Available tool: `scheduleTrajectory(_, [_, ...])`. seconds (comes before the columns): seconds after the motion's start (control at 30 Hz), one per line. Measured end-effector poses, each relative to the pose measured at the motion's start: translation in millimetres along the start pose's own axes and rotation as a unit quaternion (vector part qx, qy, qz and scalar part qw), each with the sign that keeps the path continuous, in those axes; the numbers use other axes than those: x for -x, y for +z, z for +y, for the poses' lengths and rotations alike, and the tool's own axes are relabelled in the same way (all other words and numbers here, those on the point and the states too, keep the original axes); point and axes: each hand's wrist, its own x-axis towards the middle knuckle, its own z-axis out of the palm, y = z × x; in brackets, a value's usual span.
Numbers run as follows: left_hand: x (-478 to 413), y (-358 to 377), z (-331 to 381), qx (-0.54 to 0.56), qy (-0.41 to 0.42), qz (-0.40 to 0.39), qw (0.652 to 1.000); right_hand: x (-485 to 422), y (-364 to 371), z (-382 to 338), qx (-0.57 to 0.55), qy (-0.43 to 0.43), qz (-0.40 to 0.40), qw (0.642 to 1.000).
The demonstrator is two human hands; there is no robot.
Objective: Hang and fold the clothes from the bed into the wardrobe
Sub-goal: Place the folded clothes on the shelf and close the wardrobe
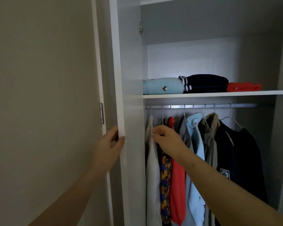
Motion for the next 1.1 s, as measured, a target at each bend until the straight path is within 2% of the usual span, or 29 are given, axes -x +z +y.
scheduleTrajectory(0.1, [4.3,18.4,3.7,-0.012,0.055,-0.002,0.998,1.3,-19.9,10.9,0.000,0.007,0.039,0.999])
scheduleTrajectory(0.27, [-1.4,69.0,12.3,-0.066,0.159,-0.069,0.983,7.7,-47.3,30.8,-0.017,0.039,0.070,0.997])
scheduleTrajectory(0.33, [-8.0,95.3,11.9,-0.079,0.170,-0.105,0.977,12.1,-62.2,42.0,-0.012,0.051,0.089,0.995])
scheduleTrajectory(0.43, [-16.3,134.3,10.9,-0.058,0.142,-0.159,0.975,20.0,-90.7,64.5,-0.008,0.076,0.119,0.990])
scheduleTrajectory(0.6, [-49.4,203.9,19.2,-0.049,0.146,-0.172,0.973,17.5,-141.2,105.8,0.002,0.117,0.164,0.979])
scheduleTrajectory(0.77, [-91.1,279.0,20.6,0.032,0.021,-0.228,0.973,-9.2,-193.6,143.9,0.003,0.118,0.163,0.980])
scheduleTrajectory(0.9, [-120.1,337.6,14.9,0.036,-0.030,-0.210,0.976,-32.7,-237.8,172.6,0.011,0.111,0.148,0.983])
scheduleTrajectory(1.1, [-148.3,388.8,-2.7,0.031,-0.049,-0.158,0.986,-72.7,-275.4,212.4,0.033,0.110,0.114,0.987])
